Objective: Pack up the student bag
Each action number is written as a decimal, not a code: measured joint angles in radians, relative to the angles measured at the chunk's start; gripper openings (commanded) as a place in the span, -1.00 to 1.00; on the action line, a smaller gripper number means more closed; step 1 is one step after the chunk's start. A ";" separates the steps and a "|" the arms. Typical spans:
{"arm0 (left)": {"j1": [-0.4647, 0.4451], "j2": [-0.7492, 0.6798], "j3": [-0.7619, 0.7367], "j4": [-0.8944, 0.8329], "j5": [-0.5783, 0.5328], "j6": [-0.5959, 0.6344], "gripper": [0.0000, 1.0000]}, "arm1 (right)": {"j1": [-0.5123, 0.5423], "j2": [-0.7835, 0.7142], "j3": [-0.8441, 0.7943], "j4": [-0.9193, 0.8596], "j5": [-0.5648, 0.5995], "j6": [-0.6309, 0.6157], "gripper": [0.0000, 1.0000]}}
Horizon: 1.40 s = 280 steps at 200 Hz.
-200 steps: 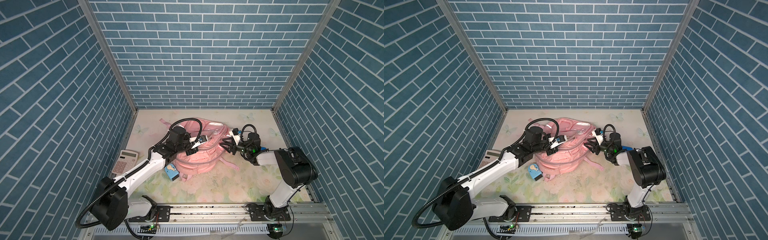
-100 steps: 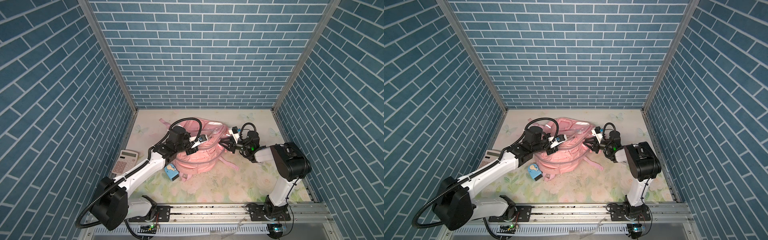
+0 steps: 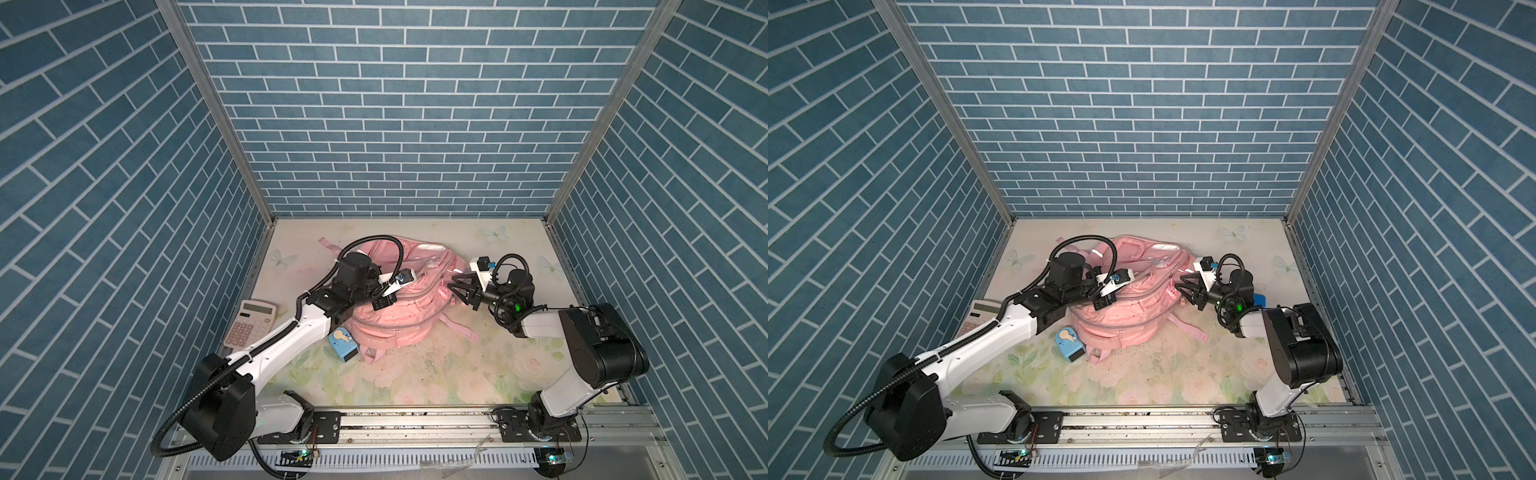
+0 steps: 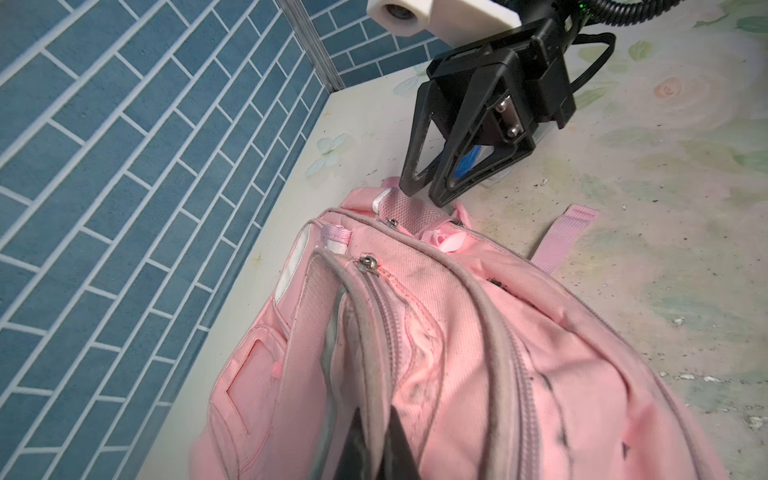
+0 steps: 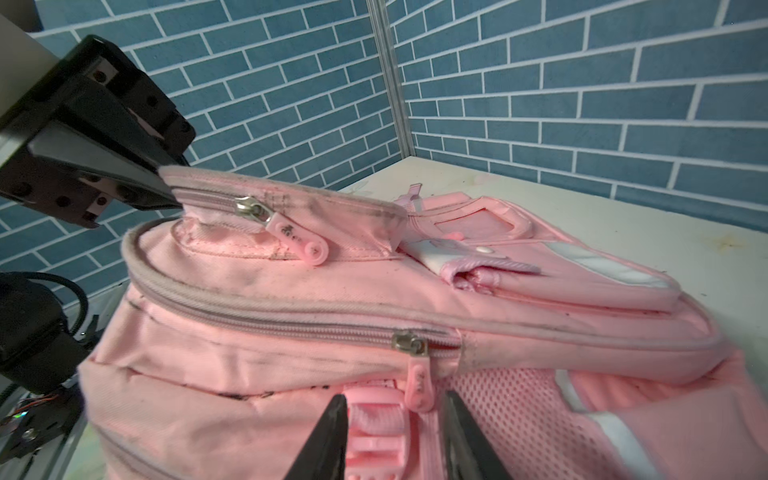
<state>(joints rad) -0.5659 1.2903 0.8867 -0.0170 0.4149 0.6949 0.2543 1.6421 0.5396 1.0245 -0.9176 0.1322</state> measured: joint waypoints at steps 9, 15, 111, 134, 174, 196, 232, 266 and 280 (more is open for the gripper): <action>0.000 0.000 0.000 0.000 0.005 -0.002 -1.00 | 0.000 0.012 0.019 -0.008 -0.004 -0.003 -0.19; 0.000 0.000 0.000 0.000 0.008 -0.003 -1.00 | 0.000 0.025 0.037 -0.012 -0.006 -0.007 -0.18; 0.000 -0.002 0.000 0.000 0.018 -0.010 -1.00 | -0.004 0.279 0.079 0.262 -0.122 0.161 -0.13; 0.000 -0.002 0.000 0.006 0.019 -0.014 -1.00 | -0.003 0.309 0.080 0.327 -0.136 0.200 -0.14; 0.001 -0.001 0.000 0.022 0.019 -0.034 -1.00 | 0.007 0.332 0.098 0.363 -0.152 0.228 -0.24; 0.002 0.004 0.000 0.041 0.020 -0.044 -1.00 | 0.011 0.338 0.105 0.373 -0.157 0.230 -0.32; 0.002 0.014 0.000 0.058 0.019 -0.055 -1.00 | 0.016 0.343 0.105 0.410 -0.165 0.255 -0.60; 0.002 0.014 0.000 0.060 0.017 -0.055 -1.00 | 0.015 0.343 0.071 0.480 -0.152 0.277 -0.67; 0.002 0.014 0.000 0.060 0.017 -0.055 -1.00 | 0.013 0.343 0.051 0.509 -0.143 0.291 -0.72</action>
<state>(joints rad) -0.5640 1.3041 0.8867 0.0429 0.4320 0.6395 0.2672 1.9854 0.5911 1.5333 -1.0603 0.4232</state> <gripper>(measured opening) 0.079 0.161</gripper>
